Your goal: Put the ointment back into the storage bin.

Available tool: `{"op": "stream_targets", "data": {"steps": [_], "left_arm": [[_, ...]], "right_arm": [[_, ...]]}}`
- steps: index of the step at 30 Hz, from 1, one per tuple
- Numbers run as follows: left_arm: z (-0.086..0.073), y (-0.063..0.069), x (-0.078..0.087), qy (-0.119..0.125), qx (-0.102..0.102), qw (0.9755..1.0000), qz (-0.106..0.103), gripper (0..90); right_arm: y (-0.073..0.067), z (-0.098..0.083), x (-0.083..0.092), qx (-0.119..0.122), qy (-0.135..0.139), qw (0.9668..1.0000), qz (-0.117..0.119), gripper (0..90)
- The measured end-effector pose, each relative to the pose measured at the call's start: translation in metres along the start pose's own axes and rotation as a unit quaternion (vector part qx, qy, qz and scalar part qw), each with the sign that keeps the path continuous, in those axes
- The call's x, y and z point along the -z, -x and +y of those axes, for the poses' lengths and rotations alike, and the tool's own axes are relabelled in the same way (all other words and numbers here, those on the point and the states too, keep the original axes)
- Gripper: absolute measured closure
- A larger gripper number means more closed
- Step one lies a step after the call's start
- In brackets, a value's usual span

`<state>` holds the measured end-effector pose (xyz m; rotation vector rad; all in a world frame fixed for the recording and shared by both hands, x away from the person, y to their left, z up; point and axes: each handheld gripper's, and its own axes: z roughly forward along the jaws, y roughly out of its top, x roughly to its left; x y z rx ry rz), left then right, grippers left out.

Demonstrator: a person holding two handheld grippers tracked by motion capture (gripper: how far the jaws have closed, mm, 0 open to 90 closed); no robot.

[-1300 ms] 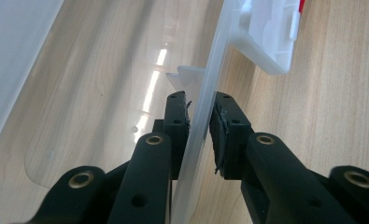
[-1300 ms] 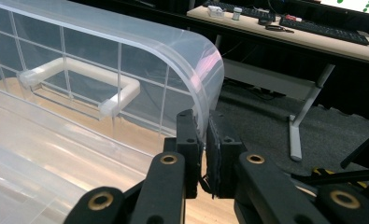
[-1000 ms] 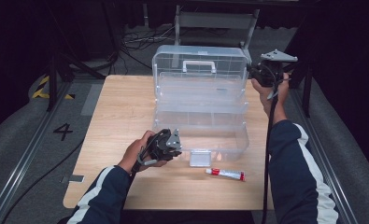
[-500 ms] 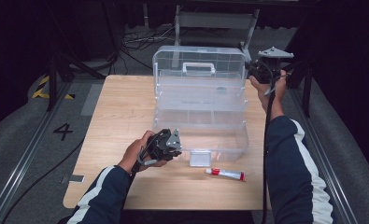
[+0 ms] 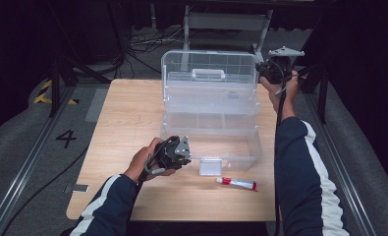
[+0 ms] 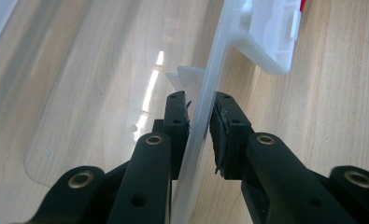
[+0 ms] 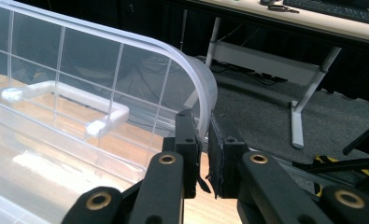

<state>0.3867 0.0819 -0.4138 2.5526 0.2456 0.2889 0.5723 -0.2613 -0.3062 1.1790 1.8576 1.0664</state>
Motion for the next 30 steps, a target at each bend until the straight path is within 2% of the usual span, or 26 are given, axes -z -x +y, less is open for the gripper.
{"op": "stream_targets", "data": {"steps": [9,18,21,30], "left_arm": [[0.000,0.000,0.000,0.002,0.002,1.0000,0.001,77.7],[-0.001,0.001,0.000,0.005,0.008,1.0000,0.001,77.6],[-0.001,0.001,0.000,0.006,0.009,0.9999,0.000,77.6],[-0.002,0.001,0.000,0.009,0.013,0.9999,0.000,77.4]], "right_arm": [[0.004,0.001,-0.015,0.004,-0.008,1.0000,0.001,82.5],[0.008,-0.003,-0.038,0.000,-0.021,0.9998,-0.002,82.4],[0.011,-0.004,-0.041,-0.007,-0.024,0.9997,0.002,82.4],[0.014,-0.004,-0.052,-0.003,-0.039,0.9992,0.008,81.9]]}}
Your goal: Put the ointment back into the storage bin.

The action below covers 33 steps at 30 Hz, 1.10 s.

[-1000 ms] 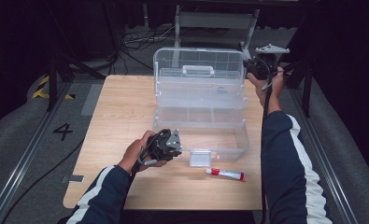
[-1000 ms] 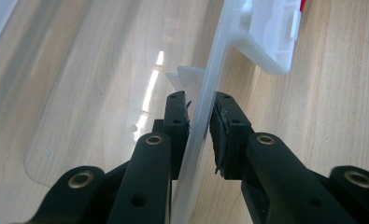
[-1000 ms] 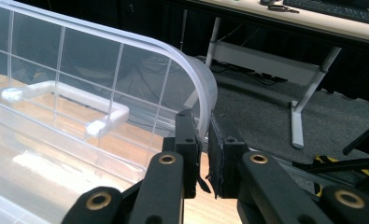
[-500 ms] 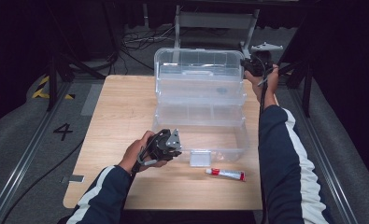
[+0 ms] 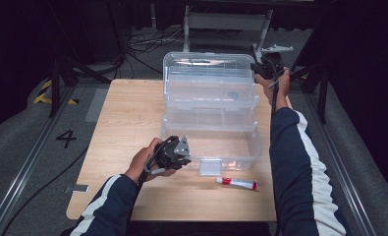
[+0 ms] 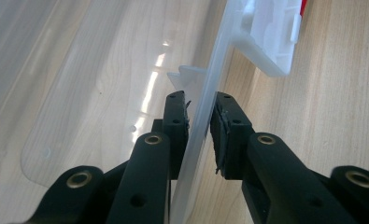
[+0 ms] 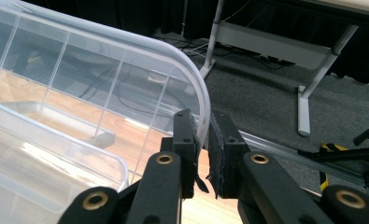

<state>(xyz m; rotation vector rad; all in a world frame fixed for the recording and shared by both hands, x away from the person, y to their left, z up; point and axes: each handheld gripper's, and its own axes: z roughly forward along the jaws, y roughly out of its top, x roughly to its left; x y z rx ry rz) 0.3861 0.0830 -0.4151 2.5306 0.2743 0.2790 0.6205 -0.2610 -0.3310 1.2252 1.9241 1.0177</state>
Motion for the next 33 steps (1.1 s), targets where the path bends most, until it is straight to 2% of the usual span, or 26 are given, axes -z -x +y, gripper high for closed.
{"op": "stream_targets", "data": {"steps": [9,18,29,33], "left_arm": [[0.000,0.000,0.000,0.000,0.001,1.0000,0.000,77.3],[0.000,0.000,0.000,0.000,-0.003,1.0000,0.000,77.3],[0.000,0.000,0.000,0.000,-0.002,1.0000,0.000,77.3],[0.000,0.000,0.000,0.000,-0.002,1.0000,0.000,77.3]], "right_arm": [[0.002,-0.002,-0.013,0.004,-0.016,0.9999,-0.002,81.3],[0.008,-0.003,-0.024,-0.008,-0.035,0.9993,0.014,81.2],[0.014,-0.002,-0.030,0.003,-0.049,0.9983,0.033,80.4],[0.015,-0.001,-0.035,0.015,-0.062,0.9974,0.035,79.6]]}}
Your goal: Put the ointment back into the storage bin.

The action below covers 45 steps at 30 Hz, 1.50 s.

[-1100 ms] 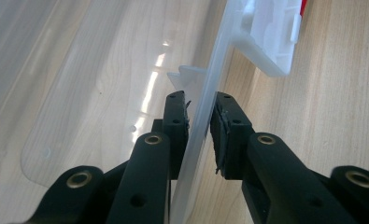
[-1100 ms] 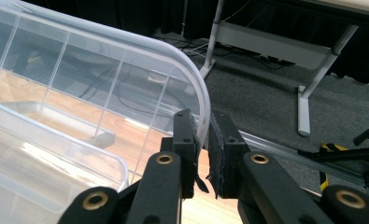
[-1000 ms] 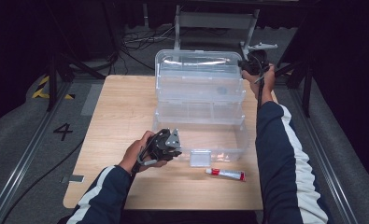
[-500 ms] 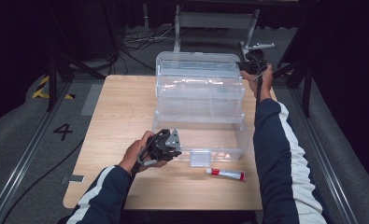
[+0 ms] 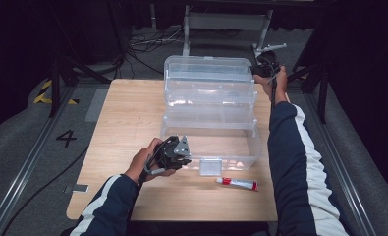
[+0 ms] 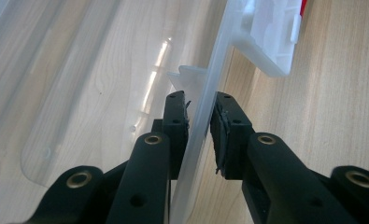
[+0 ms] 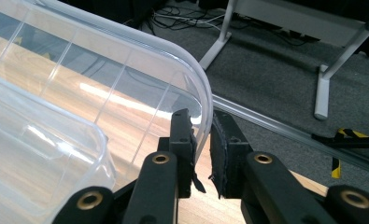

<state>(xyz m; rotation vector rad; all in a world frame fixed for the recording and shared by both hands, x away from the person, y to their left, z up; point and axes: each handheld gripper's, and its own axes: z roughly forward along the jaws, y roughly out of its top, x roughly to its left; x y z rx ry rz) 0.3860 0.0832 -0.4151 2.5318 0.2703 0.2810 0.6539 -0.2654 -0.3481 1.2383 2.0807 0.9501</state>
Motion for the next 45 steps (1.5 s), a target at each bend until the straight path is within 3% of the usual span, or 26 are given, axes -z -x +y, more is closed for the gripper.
{"op": "stream_targets", "data": {"steps": [8,12,13,15,18,22,36,45], "left_arm": [[0.000,0.000,0.000,0.001,0.003,1.0000,-0.001,77.1],[0.000,0.000,0.000,0.002,0.003,1.0000,-0.001,77.1],[0.000,0.000,0.000,0.003,0.003,1.0000,-0.001,77.1],[0.000,0.000,-0.001,0.001,0.005,1.0000,0.004,76.6],[-0.001,-0.001,-0.001,0.001,0.006,1.0000,0.003,76.7],[-0.001,-0.001,-0.001,0.002,0.007,1.0000,0.002,76.7],[-0.001,-0.001,-0.001,0.001,0.005,1.0000,0.003,76.6],[-0.001,-0.001,-0.001,0.002,0.004,1.0000,0.004,76.5]], "right_arm": [[0.003,0.001,-0.009,0.026,-0.019,0.9995,0.003,79.9],[0.005,-0.001,-0.014,0.024,-0.025,0.9994,0.004,84.3],[0.005,-0.002,-0.015,0.025,-0.020,0.9995,0.004,90.0],[0.005,-0.002,-0.015,0.019,-0.013,0.9997,0.006,90.0],[0.004,-0.003,-0.019,0.032,-0.034,0.9989,-0.004,90.0],[0.007,-0.008,-0.020,0.021,-0.036,0.9991,-0.004,90.0],[0.018,-0.015,-0.005,0.015,-0.034,0.9992,-0.014,90.0],[0.011,-0.014,0.010,0.026,-0.018,0.9994,-0.010,90.0]]}}
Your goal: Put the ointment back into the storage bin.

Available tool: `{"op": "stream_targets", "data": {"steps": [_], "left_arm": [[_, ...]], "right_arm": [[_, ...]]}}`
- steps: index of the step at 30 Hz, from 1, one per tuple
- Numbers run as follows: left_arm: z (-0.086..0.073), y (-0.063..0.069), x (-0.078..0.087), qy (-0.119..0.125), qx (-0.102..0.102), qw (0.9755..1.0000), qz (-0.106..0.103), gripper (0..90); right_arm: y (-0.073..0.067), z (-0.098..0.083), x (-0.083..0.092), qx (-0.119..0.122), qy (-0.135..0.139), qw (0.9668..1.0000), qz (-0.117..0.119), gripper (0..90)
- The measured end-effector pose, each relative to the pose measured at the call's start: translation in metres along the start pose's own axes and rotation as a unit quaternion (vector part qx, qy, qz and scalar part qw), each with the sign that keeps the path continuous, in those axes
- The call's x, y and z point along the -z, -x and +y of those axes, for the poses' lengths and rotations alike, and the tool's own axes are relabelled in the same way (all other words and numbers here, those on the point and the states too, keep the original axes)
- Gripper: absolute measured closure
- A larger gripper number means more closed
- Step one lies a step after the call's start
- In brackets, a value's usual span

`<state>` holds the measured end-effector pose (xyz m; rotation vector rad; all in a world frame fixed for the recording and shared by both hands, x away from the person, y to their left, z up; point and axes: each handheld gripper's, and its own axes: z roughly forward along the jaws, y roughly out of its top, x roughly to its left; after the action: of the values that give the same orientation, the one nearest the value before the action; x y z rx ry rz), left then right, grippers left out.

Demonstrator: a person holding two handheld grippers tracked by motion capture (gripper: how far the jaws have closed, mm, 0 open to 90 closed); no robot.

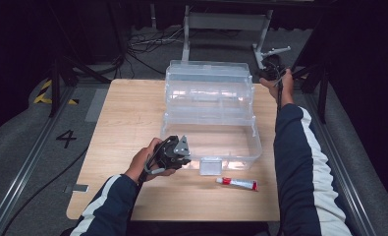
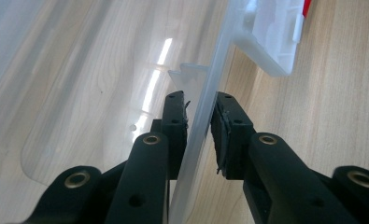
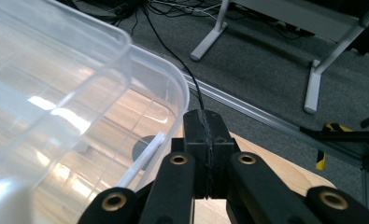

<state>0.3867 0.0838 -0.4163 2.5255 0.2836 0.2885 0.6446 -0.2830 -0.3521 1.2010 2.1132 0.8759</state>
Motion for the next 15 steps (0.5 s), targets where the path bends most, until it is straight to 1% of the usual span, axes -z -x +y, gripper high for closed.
{"op": "stream_targets", "data": {"steps": [1,3,4,5,6,9,12,13,14,15], "left_arm": [[0.000,0.000,0.000,0.000,0.000,1.0000,0.000,76.4],[0.000,0.000,0.000,0.000,0.000,1.0000,0.001,76.3],[0.000,0.000,0.000,0.001,0.000,1.0000,0.001,76.3],[0.000,0.001,0.000,0.001,0.001,1.0000,0.002,76.2],[0.000,0.001,0.000,0.001,0.001,1.0000,0.002,76.2],[0.000,0.000,0.000,0.000,0.000,1.0000,0.002,76.1],[0.000,0.001,0.000,0.001,0.000,1.0000,0.002,76.0],[0.000,0.001,0.000,0.001,0.001,1.0000,0.002,76.0],[0.000,0.001,0.000,0.002,0.001,1.0000,0.002,76.0],[0.000,0.001,0.000,0.001,0.000,1.0000,0.002,76.0]], "right_arm": [[-0.002,0.000,0.005,0.000,0.007,1.0000,0.003,90.0],[-0.004,-0.001,0.010,0.008,0.007,0.9999,0.000,90.0],[-0.004,-0.001,0.010,0.008,0.007,0.9999,0.000,90.0],[-0.005,-0.002,0.016,0.006,0.015,0.9999,0.003,90.0],[-0.005,-0.002,0.016,0.006,0.015,0.9999,0.003,90.0],[-0.009,-0.003,0.027,0.013,0.023,0.9996,0.006,90.0],[-0.011,-0.004,0.032,0.016,0.023,0.9996,0.009,90.0],[-0.012,-0.007,0.037,0.020,0.023,0.9995,0.008,90.0],[-0.012,-0.007,0.037,0.020,0.023,0.9995,0.008,90.0],[-0.013,-0.008,0.039,0.020,0.024,0.9994,0.011,90.0]]}}
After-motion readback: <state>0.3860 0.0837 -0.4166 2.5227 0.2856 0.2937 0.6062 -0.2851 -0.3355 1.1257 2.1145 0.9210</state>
